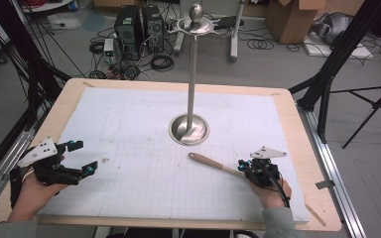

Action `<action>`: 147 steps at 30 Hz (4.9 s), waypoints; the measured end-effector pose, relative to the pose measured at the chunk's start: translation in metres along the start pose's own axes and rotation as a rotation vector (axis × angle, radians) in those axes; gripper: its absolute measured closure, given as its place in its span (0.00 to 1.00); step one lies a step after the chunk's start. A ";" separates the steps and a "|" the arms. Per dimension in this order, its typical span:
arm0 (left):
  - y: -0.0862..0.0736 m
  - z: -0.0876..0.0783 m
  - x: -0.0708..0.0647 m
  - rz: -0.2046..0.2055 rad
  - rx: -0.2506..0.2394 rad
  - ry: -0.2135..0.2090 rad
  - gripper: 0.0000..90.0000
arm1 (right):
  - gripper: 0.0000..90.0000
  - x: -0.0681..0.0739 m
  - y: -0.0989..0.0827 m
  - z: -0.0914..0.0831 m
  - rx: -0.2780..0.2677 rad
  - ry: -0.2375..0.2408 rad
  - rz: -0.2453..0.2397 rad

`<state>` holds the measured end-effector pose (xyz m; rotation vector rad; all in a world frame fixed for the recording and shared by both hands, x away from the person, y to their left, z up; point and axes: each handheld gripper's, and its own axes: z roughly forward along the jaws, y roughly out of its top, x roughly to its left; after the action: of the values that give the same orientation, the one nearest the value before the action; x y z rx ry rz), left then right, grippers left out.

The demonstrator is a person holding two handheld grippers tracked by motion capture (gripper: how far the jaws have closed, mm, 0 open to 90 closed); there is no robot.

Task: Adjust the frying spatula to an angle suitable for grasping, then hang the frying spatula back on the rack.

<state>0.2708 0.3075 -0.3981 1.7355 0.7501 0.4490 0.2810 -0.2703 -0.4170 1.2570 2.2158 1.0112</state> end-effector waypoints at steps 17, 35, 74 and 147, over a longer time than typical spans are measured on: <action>-0.001 0.000 0.000 -0.003 0.007 0.000 0.05 | 1.00 -0.001 -0.007 0.005 0.132 -0.015 -0.028; -0.002 0.002 0.000 -0.003 0.016 -0.005 0.05 | 1.00 0.003 -0.011 -0.003 0.107 0.011 -0.003; -0.005 -0.011 0.000 -0.009 0.007 0.022 0.05 | 0.78 0.004 0.015 -0.002 -0.024 0.266 -0.232; -0.012 -0.017 0.003 -0.033 0.013 0.031 0.05 | 0.40 -0.009 0.020 0.011 0.159 0.408 -0.419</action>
<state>0.2591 0.3236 -0.4052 1.7289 0.8048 0.4504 0.3042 -0.2666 -0.4090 0.6276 2.7595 1.0001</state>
